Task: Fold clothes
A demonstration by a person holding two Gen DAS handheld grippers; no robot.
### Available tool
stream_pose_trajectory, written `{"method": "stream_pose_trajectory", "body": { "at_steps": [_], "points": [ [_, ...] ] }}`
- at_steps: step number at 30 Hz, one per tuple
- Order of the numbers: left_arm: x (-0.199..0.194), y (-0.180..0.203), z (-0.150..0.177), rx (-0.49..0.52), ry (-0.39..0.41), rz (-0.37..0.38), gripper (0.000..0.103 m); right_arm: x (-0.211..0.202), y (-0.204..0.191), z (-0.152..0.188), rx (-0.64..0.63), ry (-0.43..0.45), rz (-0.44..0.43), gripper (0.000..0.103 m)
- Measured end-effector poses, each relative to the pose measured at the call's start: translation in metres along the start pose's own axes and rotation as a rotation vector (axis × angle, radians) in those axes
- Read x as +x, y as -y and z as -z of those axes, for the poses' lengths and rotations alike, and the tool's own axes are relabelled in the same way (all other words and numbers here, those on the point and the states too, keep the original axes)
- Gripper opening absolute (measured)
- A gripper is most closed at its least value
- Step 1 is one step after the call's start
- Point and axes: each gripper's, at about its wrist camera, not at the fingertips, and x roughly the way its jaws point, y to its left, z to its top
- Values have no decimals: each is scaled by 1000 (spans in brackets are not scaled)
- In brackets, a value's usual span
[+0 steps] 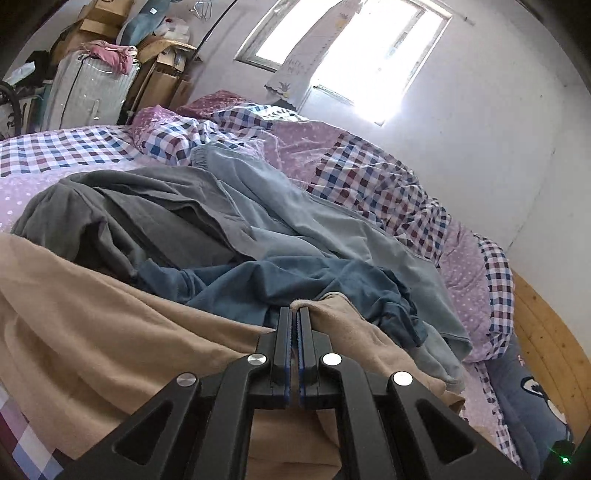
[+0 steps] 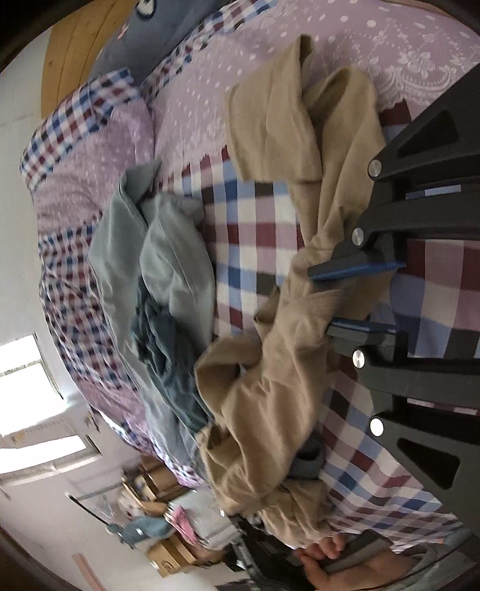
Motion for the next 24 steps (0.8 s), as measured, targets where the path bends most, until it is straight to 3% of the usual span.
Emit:
{"method": "stream_pose_trajectory", "body": {
  "at_steps": [3, 5, 7, 9, 10, 11, 13, 16, 19, 22, 24],
  "points": [
    [-4, 3, 0, 12, 5, 17, 1, 1, -11, 0, -41, -2, -18, 19],
    [-8, 7, -1, 25, 11, 26, 3, -1, -16, -1, -58, 9, -4, 8],
    [-11, 11, -2, 40, 10, 35, 8, -11, -8, -8, 5, 77, 34, 7],
    [-14, 14, -2, 55, 8, 69, 30, -27, 13, -16, 122, 165, 90, 7],
    [-17, 15, -2, 56, 8, 104, 53, -35, 24, -18, 184, 206, 118, 7],
    [-20, 16, -2, 57, 11, 147, 68, -44, 37, -18, 254, 248, 148, 7],
    [-28, 19, 0, 75, 16, 218, 78, -59, 61, -17, 382, 314, 208, 7],
    [-38, 33, 5, 180, 9, 253, 80, -68, 88, -7, 547, 352, 309, 7],
    [-48, 45, 10, 285, 3, 271, 81, -65, 110, 8, 702, 324, 406, 7],
    [-55, 47, 13, 361, -2, 247, 83, -56, 125, 19, 803, 247, 450, 13],
    [-60, 48, 15, 412, -5, 230, 83, -60, 118, 21, 811, 256, 486, 25]
  ]
}}
